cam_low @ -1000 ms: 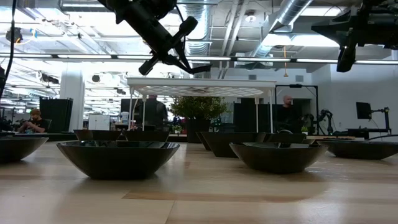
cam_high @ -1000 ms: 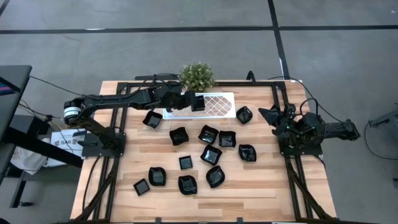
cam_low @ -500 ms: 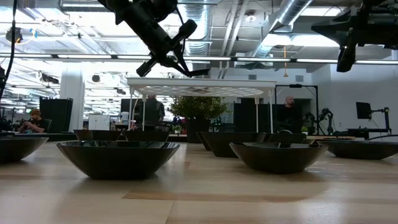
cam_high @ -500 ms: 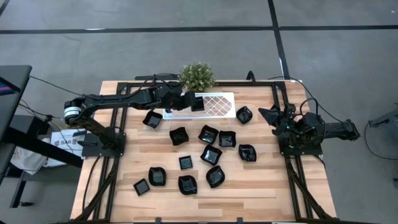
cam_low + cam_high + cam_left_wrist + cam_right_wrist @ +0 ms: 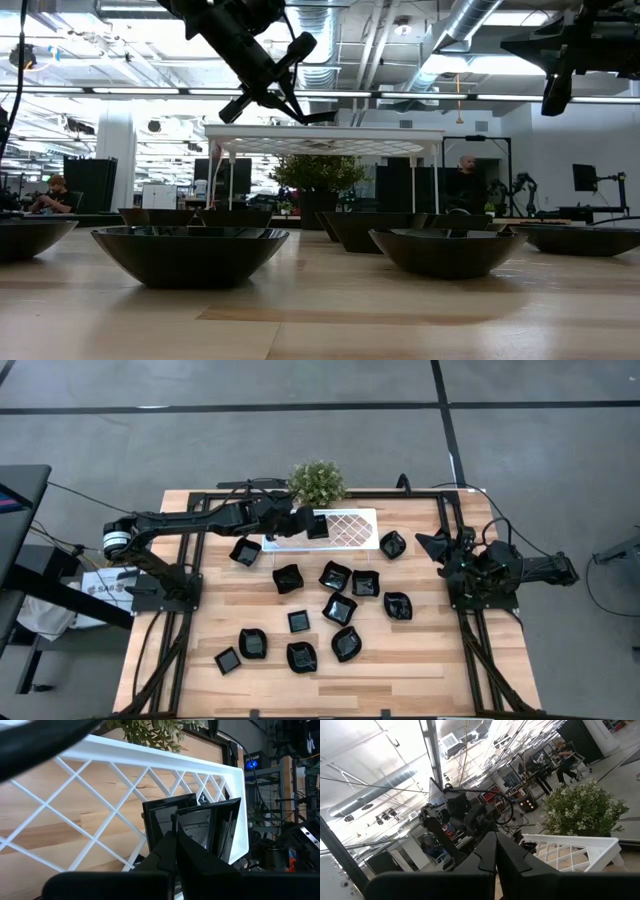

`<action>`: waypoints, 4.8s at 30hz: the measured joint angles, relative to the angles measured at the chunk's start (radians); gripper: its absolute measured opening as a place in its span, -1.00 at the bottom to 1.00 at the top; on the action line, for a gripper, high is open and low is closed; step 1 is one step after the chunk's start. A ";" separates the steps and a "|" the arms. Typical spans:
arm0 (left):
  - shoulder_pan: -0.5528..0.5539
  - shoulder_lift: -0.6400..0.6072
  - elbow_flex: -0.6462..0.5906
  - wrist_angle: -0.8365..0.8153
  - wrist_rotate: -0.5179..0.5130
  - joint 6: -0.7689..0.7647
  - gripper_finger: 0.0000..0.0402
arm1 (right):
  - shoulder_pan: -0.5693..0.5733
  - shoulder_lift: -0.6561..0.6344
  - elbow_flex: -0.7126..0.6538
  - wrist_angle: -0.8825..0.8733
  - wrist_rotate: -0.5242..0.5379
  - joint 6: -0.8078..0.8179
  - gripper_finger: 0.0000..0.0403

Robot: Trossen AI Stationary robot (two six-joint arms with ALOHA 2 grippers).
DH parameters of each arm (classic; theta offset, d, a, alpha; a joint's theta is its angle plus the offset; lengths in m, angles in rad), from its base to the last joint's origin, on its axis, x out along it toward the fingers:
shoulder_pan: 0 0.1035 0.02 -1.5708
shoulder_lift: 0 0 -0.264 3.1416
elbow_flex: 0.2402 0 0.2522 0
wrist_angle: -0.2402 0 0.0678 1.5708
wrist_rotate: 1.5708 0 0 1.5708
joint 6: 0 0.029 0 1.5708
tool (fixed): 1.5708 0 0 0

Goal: Pick & Place Mini shaped plates
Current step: Stack the top square plate on top of the stacked square plate on the shelf, then stack the left square plate on top of the stacked square plate on the shelf

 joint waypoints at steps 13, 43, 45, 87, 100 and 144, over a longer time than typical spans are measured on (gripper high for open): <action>0.000 0.000 0.000 0.000 -0.007 0.000 -0.97 | 0.000 0.000 0.000 0.000 0.000 0.000 -1.00; 0.001 -0.003 0.000 0.000 0.009 0.057 -0.62 | 0.000 0.000 0.000 0.001 0.000 0.000 -1.00; 0.006 -0.011 0.000 0.002 0.013 0.074 -0.62 | 0.000 0.000 0.000 0.001 0.000 0.000 -1.00; -0.500 -0.391 0.000 -0.362 0.078 -0.041 -0.87 | 0.001 0.000 0.000 0.004 -0.001 0.008 -1.00; -0.756 -0.390 -0.033 -0.609 0.095 -0.346 -0.86 | 0.001 0.000 0.000 0.003 0.000 0.008 -1.00; -1.056 -0.387 -0.557 -0.304 0.274 -0.631 -0.33 | 0.000 0.000 0.000 0.001 0.000 0.008 -1.00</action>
